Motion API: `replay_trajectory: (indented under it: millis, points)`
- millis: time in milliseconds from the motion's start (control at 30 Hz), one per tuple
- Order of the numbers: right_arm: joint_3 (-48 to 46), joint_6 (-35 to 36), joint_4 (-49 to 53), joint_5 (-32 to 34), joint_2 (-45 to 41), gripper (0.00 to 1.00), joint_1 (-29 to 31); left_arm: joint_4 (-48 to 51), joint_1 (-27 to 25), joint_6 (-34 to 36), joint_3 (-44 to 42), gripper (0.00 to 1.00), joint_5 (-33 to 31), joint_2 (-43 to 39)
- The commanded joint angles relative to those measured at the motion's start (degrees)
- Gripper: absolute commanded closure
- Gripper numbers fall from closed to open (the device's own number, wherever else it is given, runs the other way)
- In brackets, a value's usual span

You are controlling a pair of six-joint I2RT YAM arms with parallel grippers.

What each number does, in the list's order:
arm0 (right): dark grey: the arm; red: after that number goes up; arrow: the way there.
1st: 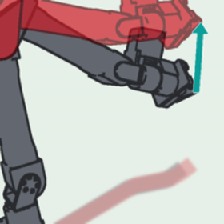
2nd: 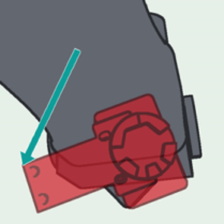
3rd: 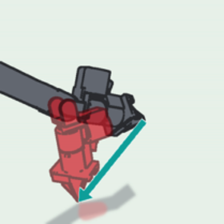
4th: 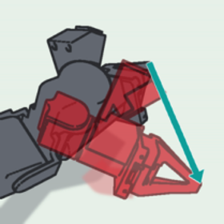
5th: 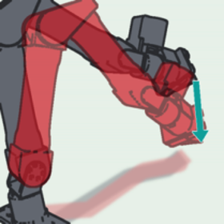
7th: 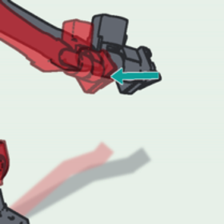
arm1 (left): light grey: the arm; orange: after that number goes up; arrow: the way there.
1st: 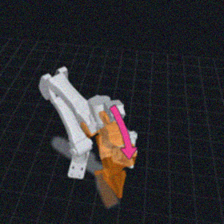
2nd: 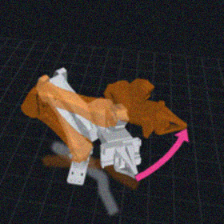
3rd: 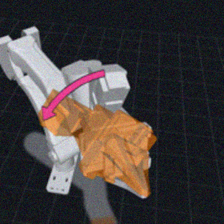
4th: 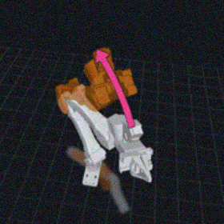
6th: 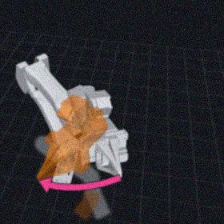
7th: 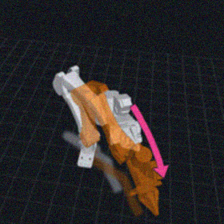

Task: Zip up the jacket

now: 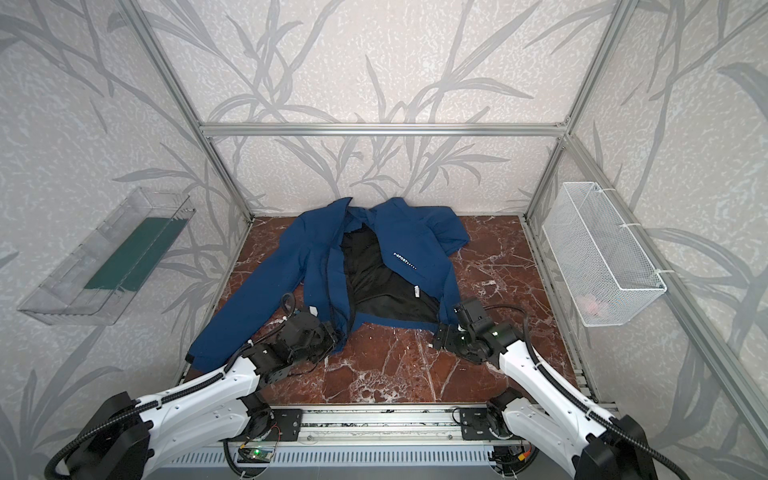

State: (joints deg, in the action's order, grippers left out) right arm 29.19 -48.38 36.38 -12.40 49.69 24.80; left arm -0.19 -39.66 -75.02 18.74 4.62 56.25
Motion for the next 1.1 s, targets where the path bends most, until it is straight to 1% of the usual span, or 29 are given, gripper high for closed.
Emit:
replay_trajectory:
  millis: [0, 133, 200, 300, 433, 500, 767, 867, 1067]
  points:
    - [-4.00, -7.62, -9.28, -6.20, -6.31, 0.10, -1.07, -0.31, -0.16, 0.36, 1.77, 1.00, 0.21, 0.11]
    - [-6.23, -10.00, -10.06, -7.36, -10.55, 0.10, -1.59, -0.56, -0.16, 0.14, 1.32, 1.00, -0.25, -0.26]
    - [-8.89, -12.26, -13.27, -9.70, -11.36, 0.10, -3.32, -0.49, -0.16, 0.05, 1.28, 1.00, -0.40, -0.52]
    - [-11.77, -15.30, -19.19, -13.08, -10.36, 0.11, -6.07, -0.04, -0.17, -0.07, 0.99, 1.00, -0.78, -1.22]
    - [-11.60, -13.86, -20.89, -14.57, -8.46, 0.11, -9.06, 1.04, -0.22, -0.07, 1.12, 1.00, -1.08, -2.31]
    - [-12.69, -14.65, -22.94, -16.16, -7.69, 0.11, -10.73, 1.56, -0.18, -0.06, 1.29, 1.00, -1.26, -2.80]
    - [-17.90, -17.41, -32.85, -18.17, -5.45, 0.11, -14.32, 1.59, -0.13, -0.30, 1.29, 1.00, -1.55, -2.84]
    - [-18.59, -17.65, -34.88, -18.52, -4.74, 0.15, -15.13, 2.28, -0.18, -0.03, 1.71, 1.00, -1.83, -3.22]
    - [-19.34, -17.86, -37.57, -18.63, -4.34, 0.28, -16.00, 2.59, -0.09, -0.08, 1.79, 1.00, -2.23, -3.27]
